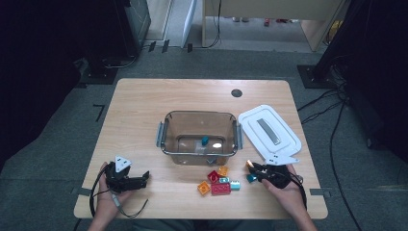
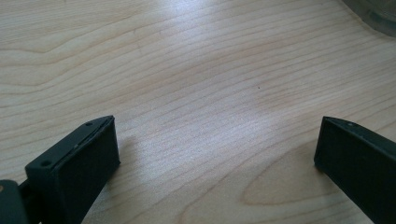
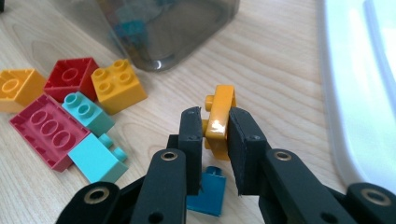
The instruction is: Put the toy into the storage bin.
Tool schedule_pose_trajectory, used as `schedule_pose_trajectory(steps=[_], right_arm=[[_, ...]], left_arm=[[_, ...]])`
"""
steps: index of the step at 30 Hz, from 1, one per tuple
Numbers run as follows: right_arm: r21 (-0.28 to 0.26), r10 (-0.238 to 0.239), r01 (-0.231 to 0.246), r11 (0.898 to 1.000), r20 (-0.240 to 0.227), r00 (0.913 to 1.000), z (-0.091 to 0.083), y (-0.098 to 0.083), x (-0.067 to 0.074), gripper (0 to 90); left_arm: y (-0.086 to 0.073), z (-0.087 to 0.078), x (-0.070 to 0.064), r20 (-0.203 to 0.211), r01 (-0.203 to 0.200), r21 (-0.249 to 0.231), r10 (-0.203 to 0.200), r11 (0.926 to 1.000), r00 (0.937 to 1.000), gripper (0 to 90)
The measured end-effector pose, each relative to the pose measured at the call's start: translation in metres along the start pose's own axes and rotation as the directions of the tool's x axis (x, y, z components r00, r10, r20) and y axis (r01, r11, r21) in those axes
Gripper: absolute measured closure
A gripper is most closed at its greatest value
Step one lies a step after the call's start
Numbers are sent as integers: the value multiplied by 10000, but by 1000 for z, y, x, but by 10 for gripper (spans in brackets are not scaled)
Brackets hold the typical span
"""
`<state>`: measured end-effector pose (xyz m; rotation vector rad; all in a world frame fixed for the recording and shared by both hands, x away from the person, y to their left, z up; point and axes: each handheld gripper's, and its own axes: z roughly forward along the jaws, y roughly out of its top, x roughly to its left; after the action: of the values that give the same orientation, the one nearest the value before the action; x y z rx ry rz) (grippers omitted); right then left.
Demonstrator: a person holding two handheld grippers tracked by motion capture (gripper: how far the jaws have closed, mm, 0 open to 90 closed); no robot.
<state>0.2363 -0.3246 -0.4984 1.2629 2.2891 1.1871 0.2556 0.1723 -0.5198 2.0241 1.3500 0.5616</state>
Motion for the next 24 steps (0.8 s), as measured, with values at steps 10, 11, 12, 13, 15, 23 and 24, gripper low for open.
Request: schedule_pose_trajectory(steps=[10, 11, 12, 13, 15, 23, 24], right_arm=[[-417, 240, -228, 9989, 282, 9993, -26, 17, -7, 773], [-431, 236, -223, 9988, 305, 9993, -28, 19, -7, 774], [-461, 203, -188, 9988, 317, 9993, -30, 21, -8, 774], [-467, 241, -226, 9987, 322, 9992, -33, 23, -8, 774], [-521, 251, -233, 9984, 341, 9991, -37, 27, -9, 774], [-686, 61, -32, 9976, 415, 9991, -51, 52, -8, 773], [-710, 50, -19, 9975, 431, 9991, -52, 56, -7, 773]], left_arm=[[0, 0, 0, -1, 0, -2, 0, 10000, 10000, 0], [0, 0, 0, 1, 0, -1, 0, 10000, 10000, 0], [0, 0, 0, 0, -2, 0, 2, 10000, 10000, 0], [0, 0, 0, -1, -3, 0, 3, 10000, 10000, 0], [0, 0, 0, 0, -2, 0, 2, 10000, 10000, 0], [0, 0, 0, 4, 16, -17, -16, 10000, 10000, 0], [0, 0, 0, 5, 2, -9, -2, 10000, 10000, 0]])
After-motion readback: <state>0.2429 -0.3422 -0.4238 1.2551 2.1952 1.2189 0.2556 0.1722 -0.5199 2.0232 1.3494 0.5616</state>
